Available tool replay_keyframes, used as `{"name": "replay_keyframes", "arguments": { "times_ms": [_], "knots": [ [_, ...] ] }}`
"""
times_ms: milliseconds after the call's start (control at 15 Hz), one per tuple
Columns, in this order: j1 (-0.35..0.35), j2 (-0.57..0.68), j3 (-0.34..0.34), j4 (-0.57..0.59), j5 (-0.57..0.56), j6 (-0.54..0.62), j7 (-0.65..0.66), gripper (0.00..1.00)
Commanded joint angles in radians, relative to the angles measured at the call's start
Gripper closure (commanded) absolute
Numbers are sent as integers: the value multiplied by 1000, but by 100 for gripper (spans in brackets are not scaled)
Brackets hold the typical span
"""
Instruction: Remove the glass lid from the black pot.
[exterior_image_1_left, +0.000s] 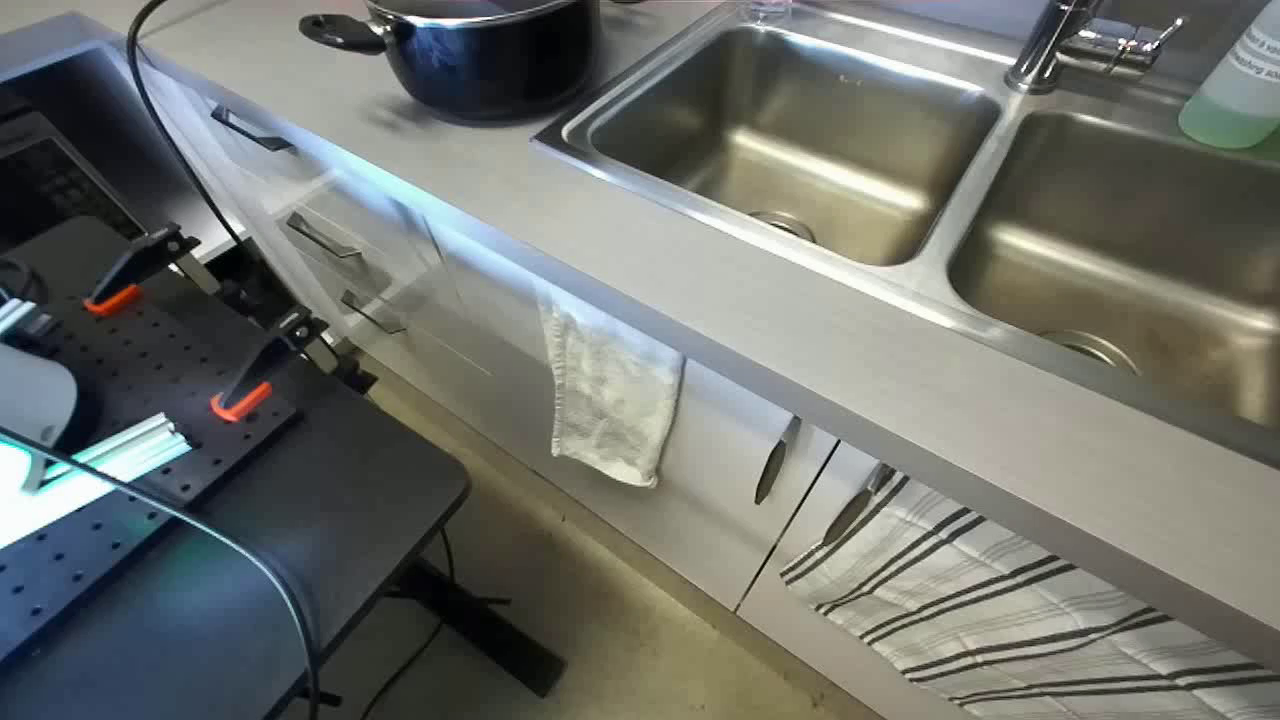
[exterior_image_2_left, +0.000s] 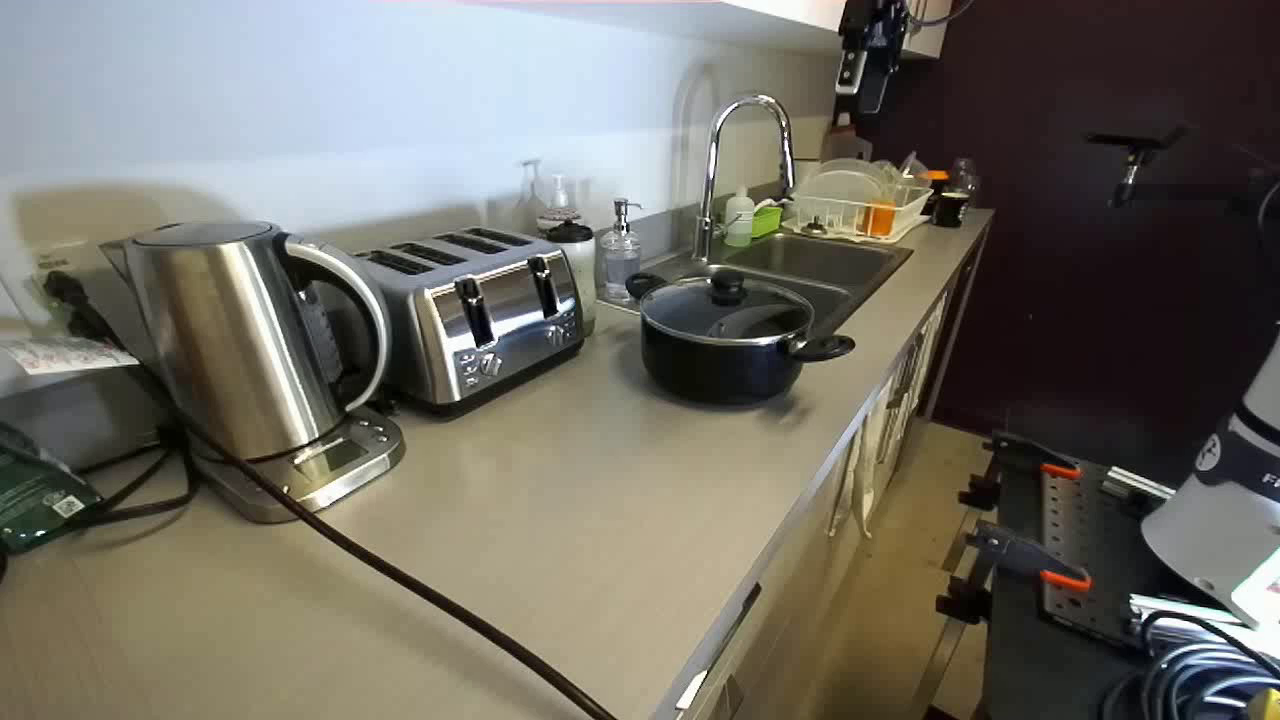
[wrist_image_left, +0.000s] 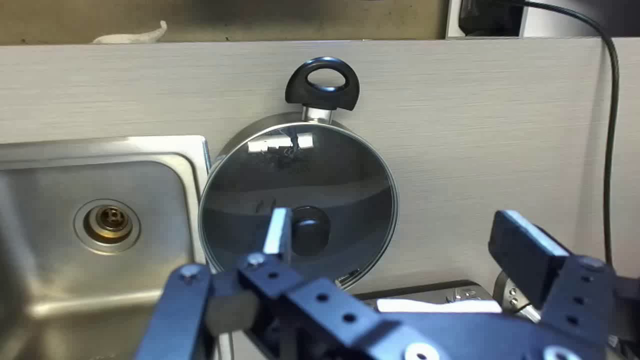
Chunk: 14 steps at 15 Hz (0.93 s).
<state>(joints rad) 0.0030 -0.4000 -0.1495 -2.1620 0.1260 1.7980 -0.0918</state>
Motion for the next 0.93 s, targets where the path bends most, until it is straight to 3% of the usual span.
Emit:
{"name": "replay_keyframes", "arguments": {
  "times_ms": [0, 400, 867],
  "knots": [
    [-22, 2, 18, 3, 7, -2, -7, 0],
    [-22, 2, 18, 4, 7, -2, -7, 0],
    [-13, 81, 91, -9, -62, 41, 34, 0]
  ]
}}
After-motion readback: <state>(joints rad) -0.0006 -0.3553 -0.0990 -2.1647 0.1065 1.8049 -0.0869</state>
